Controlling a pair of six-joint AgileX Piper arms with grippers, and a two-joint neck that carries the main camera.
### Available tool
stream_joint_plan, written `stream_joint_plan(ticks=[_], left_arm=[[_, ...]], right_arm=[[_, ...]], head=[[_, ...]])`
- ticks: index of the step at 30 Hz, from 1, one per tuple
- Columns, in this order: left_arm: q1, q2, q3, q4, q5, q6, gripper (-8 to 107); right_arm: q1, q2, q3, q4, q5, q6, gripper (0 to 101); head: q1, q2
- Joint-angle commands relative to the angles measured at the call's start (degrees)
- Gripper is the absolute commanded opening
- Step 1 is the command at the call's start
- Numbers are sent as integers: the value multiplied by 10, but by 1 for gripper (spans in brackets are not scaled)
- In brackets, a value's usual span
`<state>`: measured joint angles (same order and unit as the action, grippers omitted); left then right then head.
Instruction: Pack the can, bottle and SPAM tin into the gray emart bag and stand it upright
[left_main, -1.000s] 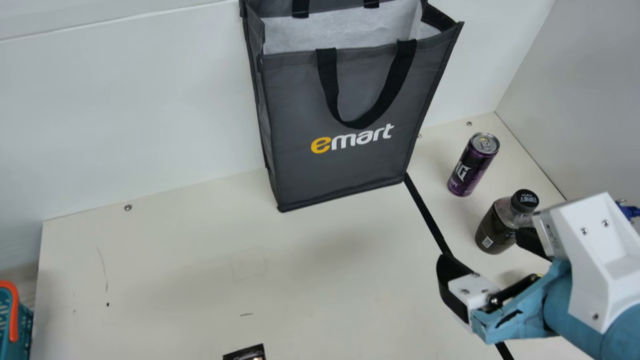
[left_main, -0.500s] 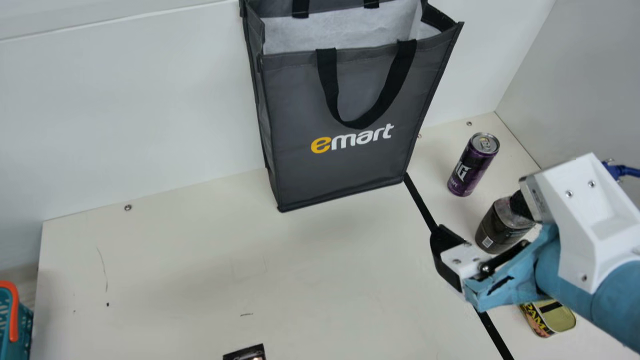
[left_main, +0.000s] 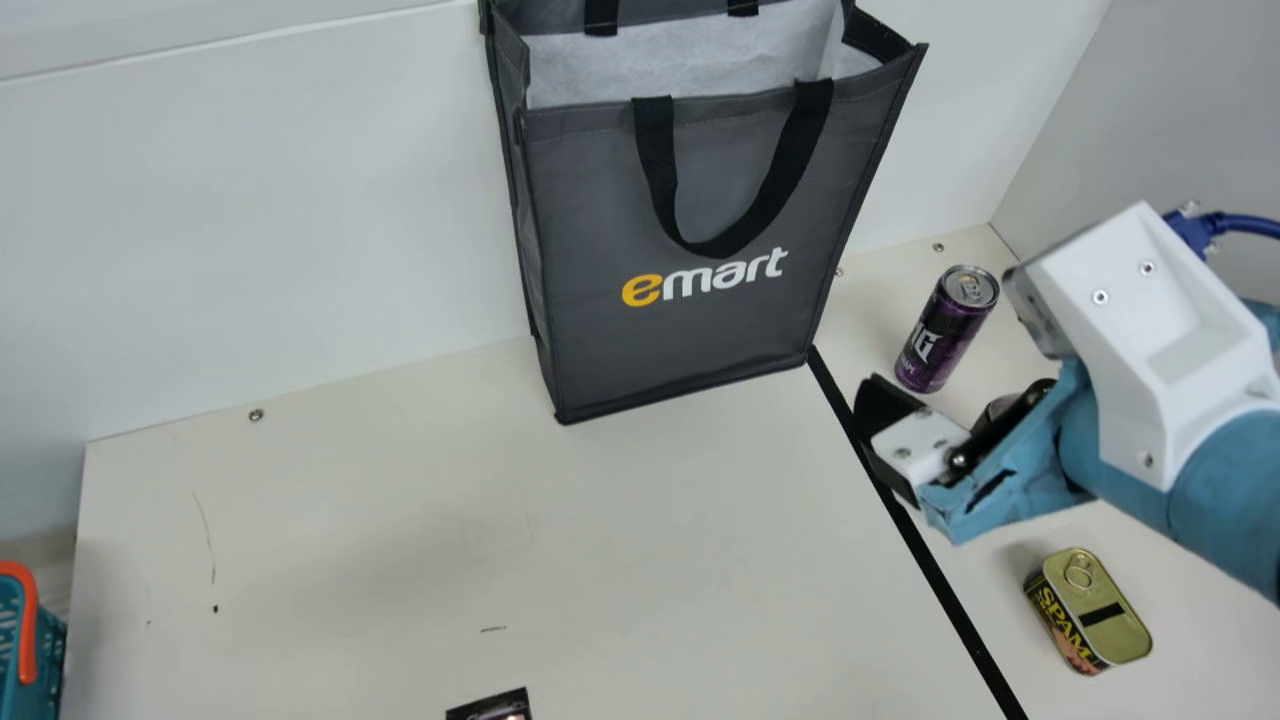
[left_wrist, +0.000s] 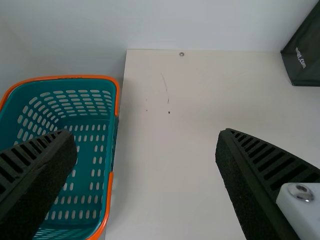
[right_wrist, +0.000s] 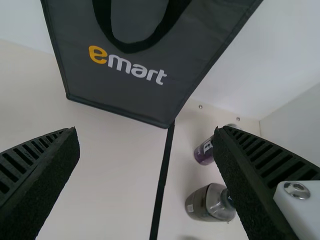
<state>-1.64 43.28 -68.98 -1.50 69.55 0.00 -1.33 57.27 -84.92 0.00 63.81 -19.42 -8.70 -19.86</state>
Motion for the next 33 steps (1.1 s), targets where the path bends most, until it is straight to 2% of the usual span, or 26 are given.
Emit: stream_joint_plan(ticks=[1, 17, 33], left_arm=[[0, 0, 0, 0, 0, 0, 90], [0, 0, 0, 0, 0, 0, 90], [0, 0, 0, 0, 0, 0, 90]], right_arm=[[-8, 12, -15, 10, -3, -27, 95], [-59, 108, -125, 89, -12, -161, 95], [-61, 192, -221, 119, -21, -237, 95]], head=[[-13, -1], [-13, -1], [-13, -1]])
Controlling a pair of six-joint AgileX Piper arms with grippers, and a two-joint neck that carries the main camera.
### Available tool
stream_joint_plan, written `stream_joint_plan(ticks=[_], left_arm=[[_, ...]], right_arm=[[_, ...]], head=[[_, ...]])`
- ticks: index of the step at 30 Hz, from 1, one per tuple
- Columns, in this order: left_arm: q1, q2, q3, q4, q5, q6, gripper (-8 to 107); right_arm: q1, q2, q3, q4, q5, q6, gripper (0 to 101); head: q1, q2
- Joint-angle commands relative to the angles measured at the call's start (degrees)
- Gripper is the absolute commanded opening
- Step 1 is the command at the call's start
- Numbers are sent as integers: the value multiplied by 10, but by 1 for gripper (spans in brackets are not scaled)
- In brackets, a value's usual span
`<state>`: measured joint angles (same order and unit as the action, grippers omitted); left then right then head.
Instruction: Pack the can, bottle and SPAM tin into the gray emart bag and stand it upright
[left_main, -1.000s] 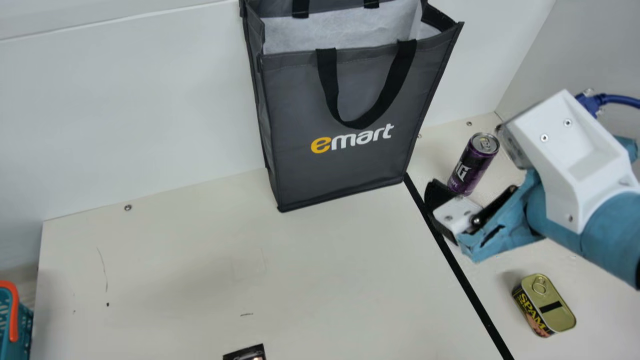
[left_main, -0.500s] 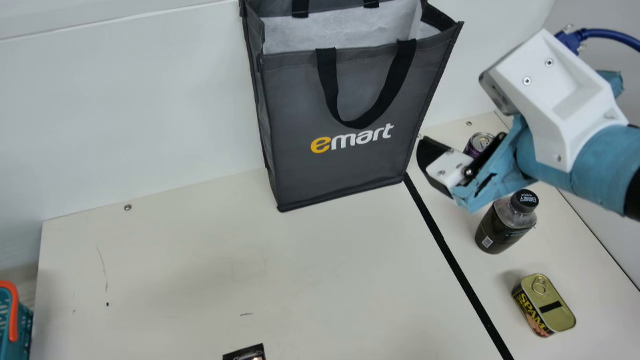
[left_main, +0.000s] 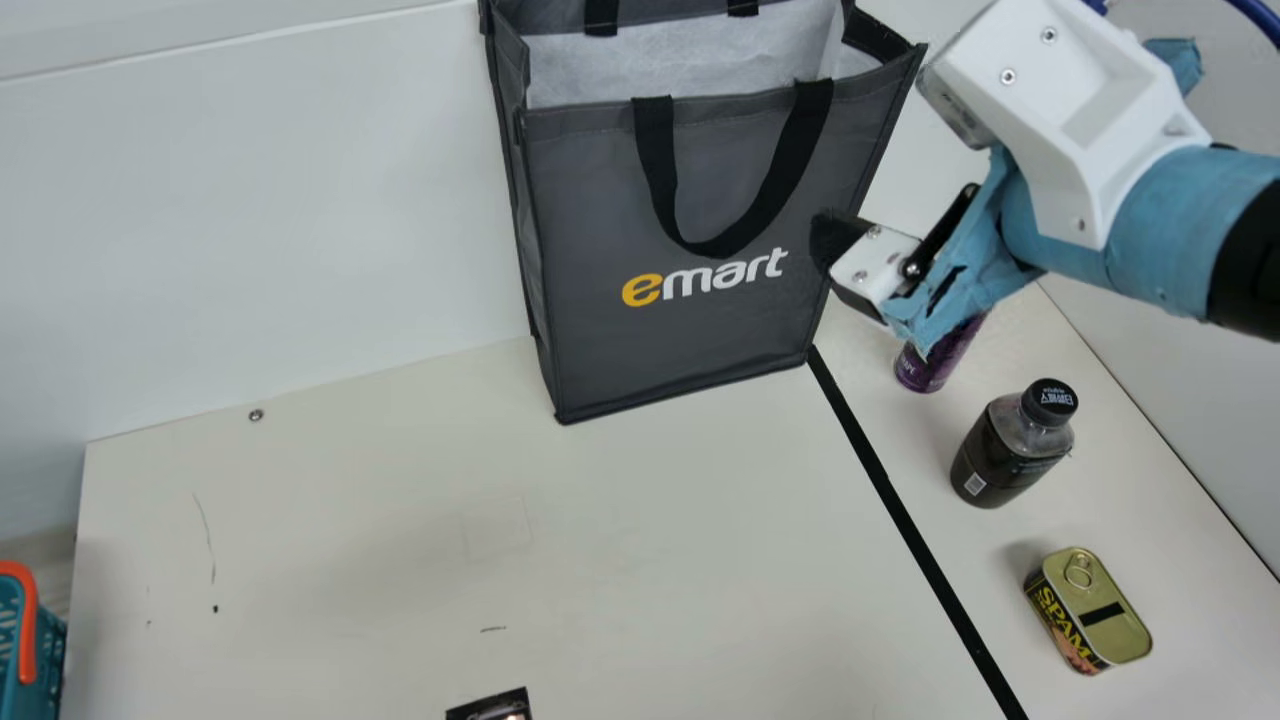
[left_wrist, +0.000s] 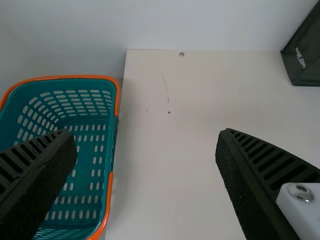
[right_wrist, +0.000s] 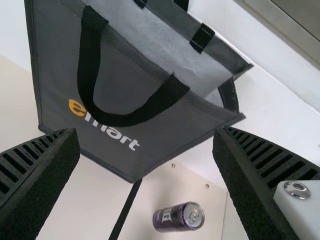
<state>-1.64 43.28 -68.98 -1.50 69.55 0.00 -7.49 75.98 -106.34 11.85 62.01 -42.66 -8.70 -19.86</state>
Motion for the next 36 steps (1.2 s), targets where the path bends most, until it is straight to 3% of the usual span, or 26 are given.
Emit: stream_joint_plan(ticks=[1, 23, 36], left_arm=[[0, 0, 0, 0, 0, 0, 90], [0, 0, 0, 0, 0, 0, 90], [0, 0, 0, 0, 0, 0, 90]], right_arm=[[1, 10, -13, 1, -4, -9, 95], [20, 139, -131, 11, -24, -91, 95], [34, 219, -201, 29, -13, -155, 95]], head=[[-13, -1], [-13, -1], [-13, -1]])
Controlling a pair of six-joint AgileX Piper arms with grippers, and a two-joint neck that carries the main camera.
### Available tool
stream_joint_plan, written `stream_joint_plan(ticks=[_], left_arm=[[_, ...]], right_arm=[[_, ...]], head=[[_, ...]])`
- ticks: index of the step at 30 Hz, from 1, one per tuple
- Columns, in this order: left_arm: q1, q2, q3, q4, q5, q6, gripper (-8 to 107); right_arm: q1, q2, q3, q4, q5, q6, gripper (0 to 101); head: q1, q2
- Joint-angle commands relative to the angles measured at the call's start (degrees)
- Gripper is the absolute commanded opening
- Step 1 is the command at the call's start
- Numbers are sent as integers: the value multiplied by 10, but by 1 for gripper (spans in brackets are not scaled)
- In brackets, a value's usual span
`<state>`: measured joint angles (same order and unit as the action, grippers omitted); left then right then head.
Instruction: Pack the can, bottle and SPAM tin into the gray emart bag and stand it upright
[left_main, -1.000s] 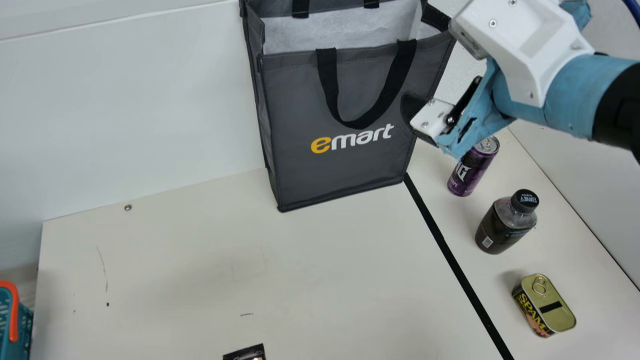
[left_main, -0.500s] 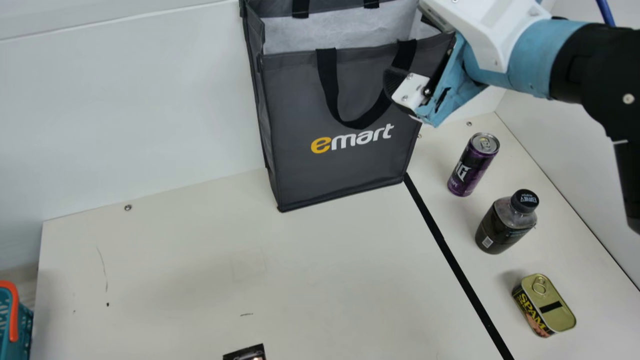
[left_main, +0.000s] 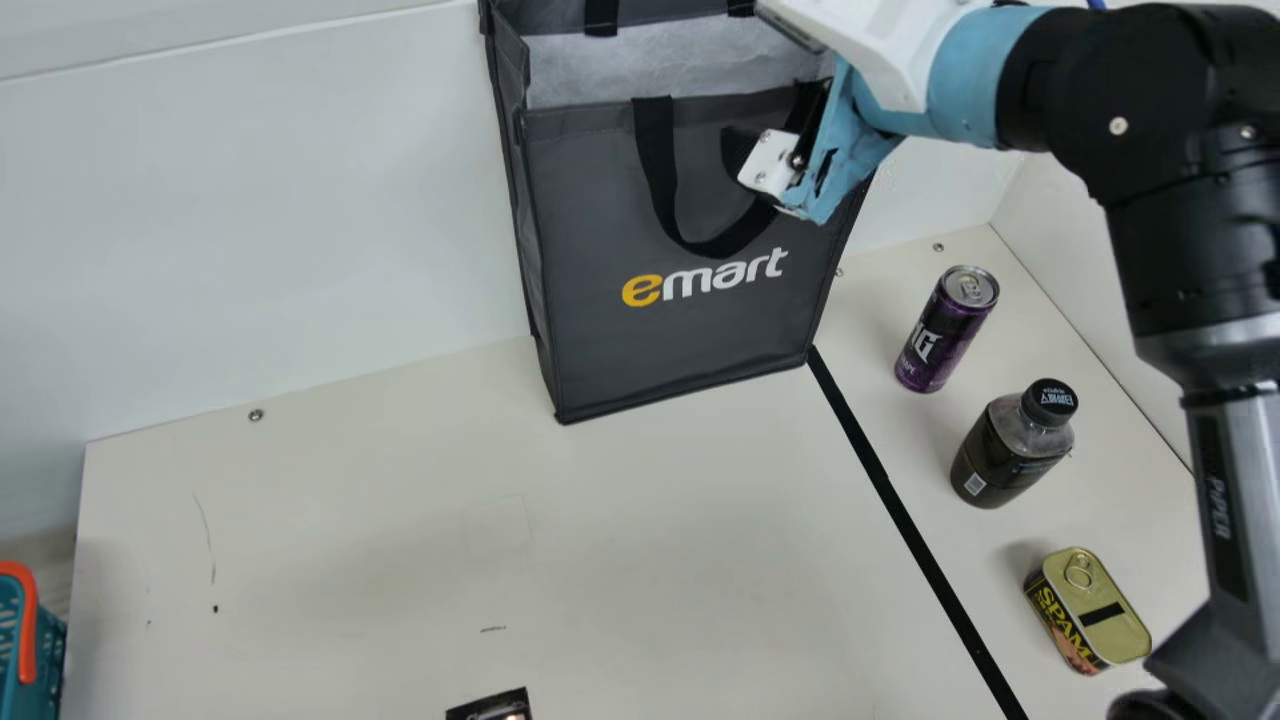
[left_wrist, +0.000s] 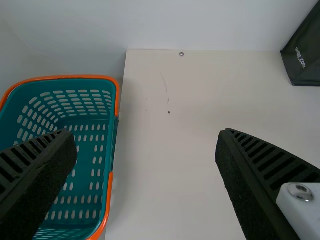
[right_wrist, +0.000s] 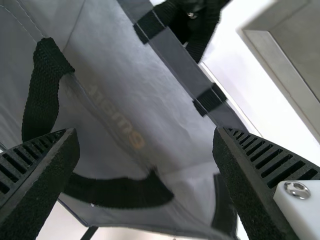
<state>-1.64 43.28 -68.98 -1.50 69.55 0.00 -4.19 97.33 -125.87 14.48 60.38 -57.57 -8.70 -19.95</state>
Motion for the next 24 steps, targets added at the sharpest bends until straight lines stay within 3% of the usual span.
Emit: stream_joint_plan(ticks=[1, 24], left_arm=[[0, 0, 0, 0, 0, 0, 90], [0, 0, 0, 0, 0, 0, 90]], right_arm=[[2, 12, -11, 6, 6, -13, 95], [27, 120, -97, 2, 45, -124, 95]], head=[[-13, 0], [-13, 0]])
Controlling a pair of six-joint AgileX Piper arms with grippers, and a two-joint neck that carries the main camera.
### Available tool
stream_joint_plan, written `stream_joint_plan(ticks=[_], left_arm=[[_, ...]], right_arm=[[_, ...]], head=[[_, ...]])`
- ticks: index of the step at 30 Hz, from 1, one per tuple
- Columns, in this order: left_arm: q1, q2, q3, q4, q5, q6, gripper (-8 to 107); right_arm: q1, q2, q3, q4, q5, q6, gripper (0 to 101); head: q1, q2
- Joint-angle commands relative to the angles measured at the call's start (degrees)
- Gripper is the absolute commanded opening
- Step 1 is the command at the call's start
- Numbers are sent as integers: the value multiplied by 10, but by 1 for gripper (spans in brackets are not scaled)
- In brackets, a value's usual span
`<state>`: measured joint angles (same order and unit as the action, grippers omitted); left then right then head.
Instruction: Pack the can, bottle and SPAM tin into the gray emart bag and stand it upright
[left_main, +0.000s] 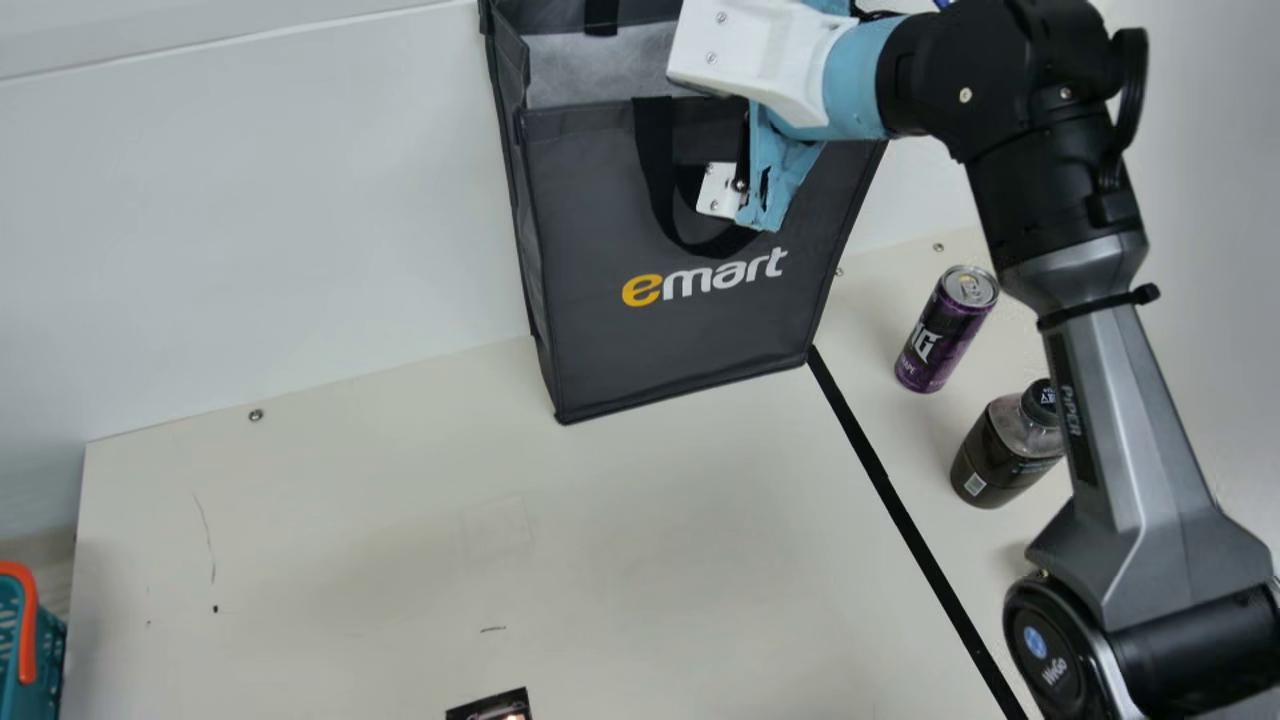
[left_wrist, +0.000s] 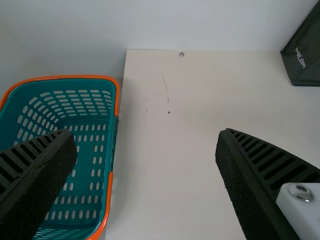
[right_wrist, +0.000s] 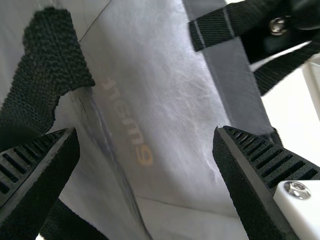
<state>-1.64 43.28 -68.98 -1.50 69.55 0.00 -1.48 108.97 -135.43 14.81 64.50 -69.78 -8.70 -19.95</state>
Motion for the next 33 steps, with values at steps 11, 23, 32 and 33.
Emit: stream_joint_plan(ticks=[11, 23, 32, 33], left_arm=[[0, 0, 0, 0, 0, 0, 90], [0, 0, 0, 0, 0, 0, 90], [0, 0, 0, 0, 0, 0, 90], [0, 0, 0, 0, 0, 0, 90]], right_arm=[[5, 38, -24, 1, 28, -20, 75], [-2, 50, -33, 13, 52, -32, 0], [-7, 23, -9, 19, 54, -29, 0], [-6, 18, -5, 19, 54, -28, 0]], head=[[-13, 0], [-13, 0], [-13, 0], [-13, 0]])
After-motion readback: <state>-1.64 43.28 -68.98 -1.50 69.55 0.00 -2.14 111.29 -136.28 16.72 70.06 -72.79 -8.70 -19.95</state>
